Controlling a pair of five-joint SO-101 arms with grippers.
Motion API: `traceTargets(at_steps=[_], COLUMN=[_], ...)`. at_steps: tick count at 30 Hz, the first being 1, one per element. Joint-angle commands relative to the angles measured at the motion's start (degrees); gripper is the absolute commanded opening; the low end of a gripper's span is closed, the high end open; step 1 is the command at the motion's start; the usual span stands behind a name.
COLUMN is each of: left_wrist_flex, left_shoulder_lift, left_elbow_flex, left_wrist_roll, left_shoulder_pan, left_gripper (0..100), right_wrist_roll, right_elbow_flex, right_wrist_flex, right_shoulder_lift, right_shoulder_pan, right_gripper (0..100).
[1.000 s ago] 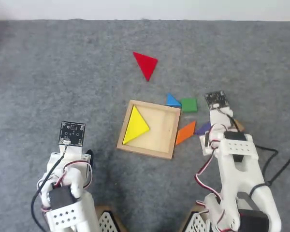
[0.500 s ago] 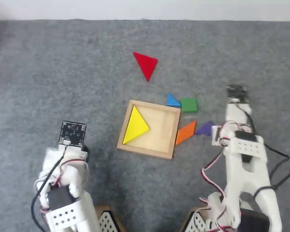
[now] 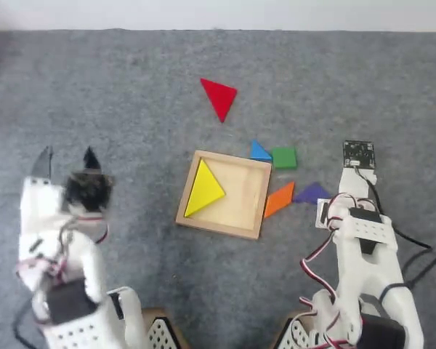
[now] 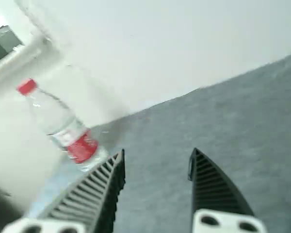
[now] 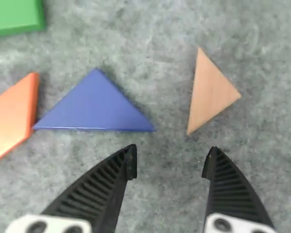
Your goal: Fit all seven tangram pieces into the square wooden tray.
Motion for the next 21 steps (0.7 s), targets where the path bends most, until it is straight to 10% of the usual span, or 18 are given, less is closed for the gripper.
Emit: traceTargets(at_steps=[1, 9, 21], left_wrist_flex=[12.6, 35.7, 35.5], left_shoulder_lift=[33.1, 93.8, 154.5], left_elbow_flex=[-31.7, -86.9, -159.3], left_wrist_roll=[16.7, 26.9, 28.0], left_shoulder_pan=[8.1, 25.2, 32.0], left_gripper=[21, 21, 27], right_wrist_roll=[0.6, 1.6, 1.6], right_elbow_flex=[-0.1, -0.1, 0.5], right_wrist_flex=[-1.1, -1.1, -1.0], right_shoulder_lift=[-2.2, -2.1, -2.3], right_shoulder_pan=[-1.0, -1.2, -0.9], right_gripper=[23.8, 23.8, 23.8])
